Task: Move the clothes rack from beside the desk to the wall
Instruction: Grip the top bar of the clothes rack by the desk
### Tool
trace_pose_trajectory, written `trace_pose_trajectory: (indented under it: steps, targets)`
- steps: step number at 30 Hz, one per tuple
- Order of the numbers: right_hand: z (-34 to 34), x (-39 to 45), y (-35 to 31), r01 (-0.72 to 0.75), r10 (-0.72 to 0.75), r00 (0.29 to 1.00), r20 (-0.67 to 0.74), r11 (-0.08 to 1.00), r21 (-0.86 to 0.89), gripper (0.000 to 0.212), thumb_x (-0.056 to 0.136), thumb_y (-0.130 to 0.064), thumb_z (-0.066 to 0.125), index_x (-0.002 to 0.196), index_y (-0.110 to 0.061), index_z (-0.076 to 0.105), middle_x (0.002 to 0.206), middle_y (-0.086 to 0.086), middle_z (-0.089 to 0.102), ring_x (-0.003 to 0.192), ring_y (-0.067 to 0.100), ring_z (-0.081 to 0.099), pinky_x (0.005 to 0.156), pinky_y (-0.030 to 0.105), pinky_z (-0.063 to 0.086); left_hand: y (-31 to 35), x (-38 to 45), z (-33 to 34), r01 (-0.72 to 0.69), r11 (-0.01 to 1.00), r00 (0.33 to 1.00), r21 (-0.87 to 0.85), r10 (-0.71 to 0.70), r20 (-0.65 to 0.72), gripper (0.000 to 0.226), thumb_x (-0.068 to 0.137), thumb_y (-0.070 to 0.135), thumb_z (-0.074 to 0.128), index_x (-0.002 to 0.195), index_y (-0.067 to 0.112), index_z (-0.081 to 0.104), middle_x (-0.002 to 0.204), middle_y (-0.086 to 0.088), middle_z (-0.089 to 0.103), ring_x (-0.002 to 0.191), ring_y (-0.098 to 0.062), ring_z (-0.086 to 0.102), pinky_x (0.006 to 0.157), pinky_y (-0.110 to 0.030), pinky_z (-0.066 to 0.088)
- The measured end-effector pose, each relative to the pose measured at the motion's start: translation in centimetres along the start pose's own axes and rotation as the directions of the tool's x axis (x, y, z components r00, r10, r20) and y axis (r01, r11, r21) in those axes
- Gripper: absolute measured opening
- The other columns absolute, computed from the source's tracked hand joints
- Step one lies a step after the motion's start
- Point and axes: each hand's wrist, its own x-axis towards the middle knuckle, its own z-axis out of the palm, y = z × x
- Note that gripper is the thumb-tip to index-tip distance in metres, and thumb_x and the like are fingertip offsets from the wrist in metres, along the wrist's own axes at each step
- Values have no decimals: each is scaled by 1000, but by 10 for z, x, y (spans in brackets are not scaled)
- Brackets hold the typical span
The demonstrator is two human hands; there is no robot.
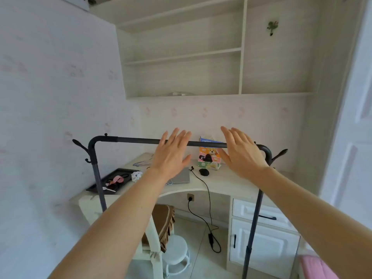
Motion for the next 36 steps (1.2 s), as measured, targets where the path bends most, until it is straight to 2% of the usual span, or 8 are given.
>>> trace_pose_trajectory:
  steps: [5,13,15,17,19,24,28,36]
  targets:
    - [43,12,11,13,-12,1000,22,1000,-19,56,97,-40,46,141,-5,40,129,12,59,126,31,49,106,42,38,-3,21,44,-74,997,995,-35,72,-66,56,90,33,60,138,8,45,134,-10,58,131,-30,48,113,-47,35]
    - [119,69,27,27,-22,994,104,999,-40,52,95,-41,46,135,-6,45,121,10,62,114,32,54,97,41,45,-24,80,125,-194,980,975,-36,189,-113,52,81,34,70,125,11,54,118,-5,64,110,-26,59,103,-46,45]
    - [137,83,27,22,-19,994,110,1000,-22,55,94,-44,45,135,-7,45,119,9,62,111,31,56,94,42,47,-33,90,143,-209,978,969,-21,204,-137,51,82,35,69,125,13,54,110,-4,66,99,-25,62,94,-44,50]
    - [156,90,26,37,-34,995,90,999,-27,58,93,-49,39,133,-8,48,114,8,64,103,30,59,89,41,50,-40,96,157,-226,974,958,-8,221,-181,48,84,36,66,124,13,54,98,-3,67,82,-25,64,74,-39,54]
    - [171,97,24,64,-62,997,40,996,-54,60,91,-52,32,129,-9,52,106,6,66,94,29,62,83,40,51,-46,100,169,-258,966,939,11,253,-231,41,89,37,58,123,14,54,90,-2,66,72,-24,62,59,-36,52]
    - [196,113,16,104,-104,995,3,992,-73,56,90,-55,29,109,-12,61,90,4,68,78,27,65,59,35,49,-61,103,184,-278,960,914,38,276,-296,27,91,38,55,104,15,63,78,1,63,63,-21,60,52,-32,44]
    - [209,121,21,133,-135,990,-45,990,-57,50,92,-54,33,84,-13,62,69,1,62,59,24,61,46,31,43,-78,105,186,-263,965,926,13,257,-277,35,91,49,51,86,16,63,61,3,59,51,-20,58,44,-31,47]
    - [223,123,32,156,-152,973,-175,988,11,39,94,-46,45,75,-14,56,58,-1,54,47,21,48,46,26,26,-81,111,187,-213,973,947,84,227,-228,44,89,58,52,76,17,59,55,4,54,45,-19,53,44,-23,27]
